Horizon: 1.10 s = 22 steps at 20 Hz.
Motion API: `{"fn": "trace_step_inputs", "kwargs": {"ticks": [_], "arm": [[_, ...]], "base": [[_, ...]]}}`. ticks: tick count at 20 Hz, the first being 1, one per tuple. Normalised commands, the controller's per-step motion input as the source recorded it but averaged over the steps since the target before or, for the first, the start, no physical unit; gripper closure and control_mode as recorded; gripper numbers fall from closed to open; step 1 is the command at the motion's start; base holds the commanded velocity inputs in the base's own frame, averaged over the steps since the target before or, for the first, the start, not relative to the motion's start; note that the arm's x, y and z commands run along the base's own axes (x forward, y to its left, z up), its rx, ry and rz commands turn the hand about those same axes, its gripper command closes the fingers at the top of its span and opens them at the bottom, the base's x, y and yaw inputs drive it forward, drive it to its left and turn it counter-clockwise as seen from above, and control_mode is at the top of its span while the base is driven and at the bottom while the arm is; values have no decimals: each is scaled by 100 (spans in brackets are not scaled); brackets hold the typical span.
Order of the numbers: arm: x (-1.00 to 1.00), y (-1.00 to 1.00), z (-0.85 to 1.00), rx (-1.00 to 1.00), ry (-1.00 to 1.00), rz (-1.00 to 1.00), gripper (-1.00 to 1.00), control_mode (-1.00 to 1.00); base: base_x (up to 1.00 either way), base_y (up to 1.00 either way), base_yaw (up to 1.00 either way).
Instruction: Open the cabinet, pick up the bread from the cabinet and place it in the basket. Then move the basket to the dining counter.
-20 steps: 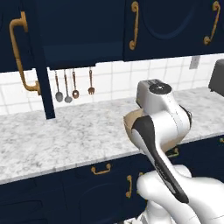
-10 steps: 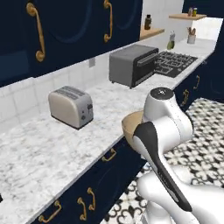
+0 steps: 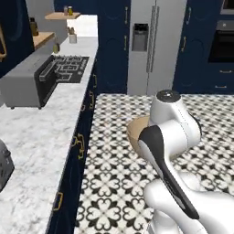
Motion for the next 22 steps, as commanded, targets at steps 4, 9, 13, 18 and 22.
{"fn": "trace_step_inputs", "kwargs": {"ticks": [4, 9, 13, 18, 22], "arm": [[0, 0, 0, 0, 0, 0, 100, 100], [0, 0, 0, 0, 0, 0, 100, 100], [0, 0, 0, 0, 0, 0, 100, 100], [0, 0, 0, 0, 0, 0, 100, 100], [0, 0, 0, 0, 0, 0, 100, 100]], "base": [[0, -14, -96], [7, -27, -90], [32, -38, -78], [63, -34, -68], [91, -27, -60]]}}
